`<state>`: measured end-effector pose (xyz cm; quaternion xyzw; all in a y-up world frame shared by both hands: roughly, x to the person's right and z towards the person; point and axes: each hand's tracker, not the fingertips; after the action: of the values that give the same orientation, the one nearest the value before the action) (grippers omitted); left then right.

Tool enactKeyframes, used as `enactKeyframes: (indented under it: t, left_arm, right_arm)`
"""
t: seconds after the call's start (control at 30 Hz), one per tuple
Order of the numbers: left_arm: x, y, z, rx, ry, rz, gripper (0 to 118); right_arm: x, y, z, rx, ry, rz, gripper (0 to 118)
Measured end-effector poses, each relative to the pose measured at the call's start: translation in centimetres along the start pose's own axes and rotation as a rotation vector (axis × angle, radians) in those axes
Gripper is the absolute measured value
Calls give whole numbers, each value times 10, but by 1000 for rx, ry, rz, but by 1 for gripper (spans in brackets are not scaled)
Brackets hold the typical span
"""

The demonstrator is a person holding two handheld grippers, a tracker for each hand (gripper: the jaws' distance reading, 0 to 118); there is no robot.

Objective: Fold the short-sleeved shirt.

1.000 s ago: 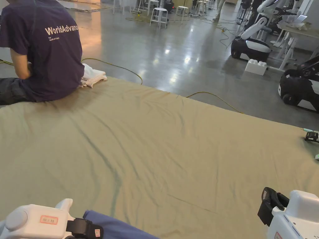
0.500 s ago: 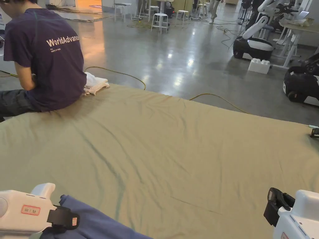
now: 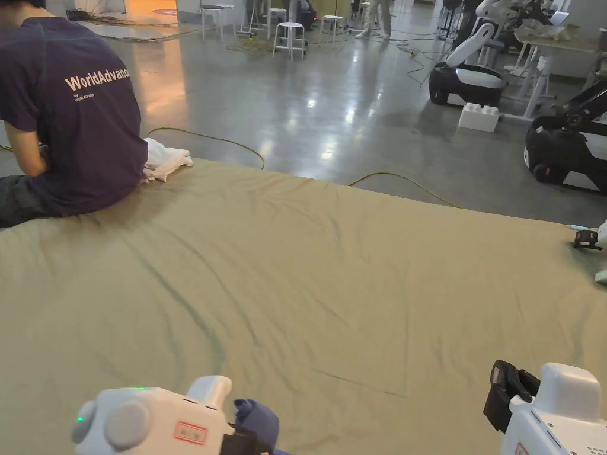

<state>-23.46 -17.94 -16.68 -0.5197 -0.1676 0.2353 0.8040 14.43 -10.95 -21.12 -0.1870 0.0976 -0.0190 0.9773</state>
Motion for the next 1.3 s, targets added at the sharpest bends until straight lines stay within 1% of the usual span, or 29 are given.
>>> enactKeyframes:
  t: [0.17, 0.23, 0.3, 0.43, 0.47, 0.57, 0.6, 0.63, 0.67, 0.83, 0.97, 1.0, 1.03, 1.07, 1.2, 1.3]
  left_arm:
    - [25, -4, -62, -107, 30, -32, 11]
    - [31, -7, -84, -153, 90, -36, 11]
    - [38, -11, -96, -172, 150, -46, 11]
    - [44, -13, -105, -159, 175, -58, 11]
    - [44, -12, -106, -157, 172, -57, 14]
    - [43, -10, -101, -145, 123, -5, 29]
    - [43, -10, -97, -139, 107, -1, 40]
    - [44, -9, -90, -128, 105, -2, 47]
    - [46, -8, -84, -116, 102, -4, 48]
    - [45, 5, -45, -62, 8, 15, 47]
    - [39, 9, -34, -32, 8, 19, 43]
    - [38, 9, -35, -27, 22, 14, 37]
    - [36, 9, -38, -31, 49, 5, 32]
    - [36, 7, -45, -48, 90, -9, 29]
    - [38, -9, -84, -171, 162, -64, 19]
    - [42, -21, -113, -241, 131, -77, 19]
  right_arm:
    - [7, -5, 3, -18, -19, -11, 0]
    - [11, -7, 4, -28, -26, -15, 0]
    - [13, -9, 5, -34, -34, -19, 0]
    - [17, -11, 6, -42, -50, -20, 0]
    - [17, -11, 6, -44, -55, -21, 0]
    - [17, -14, 5, -56, -54, -28, 0]
    - [17, -14, 5, -57, -52, -27, 0]
    - [17, -14, 5, -58, -52, -26, 0]
    - [17, -14, 6, -58, -54, -23, 0]
    - [17, -12, 8, -54, -57, -17, 0]
    - [20, -10, 11, -48, -60, -23, 0]
    - [20, -10, 11, -48, -62, -24, 0]
    - [20, -10, 11, -48, -65, -24, 0]
    - [21, -11, 12, -49, -66, -23, 0]
    - [23, -13, 12, -55, -70, -20, 0]
    - [24, -15, 13, -60, -74, -16, 0]
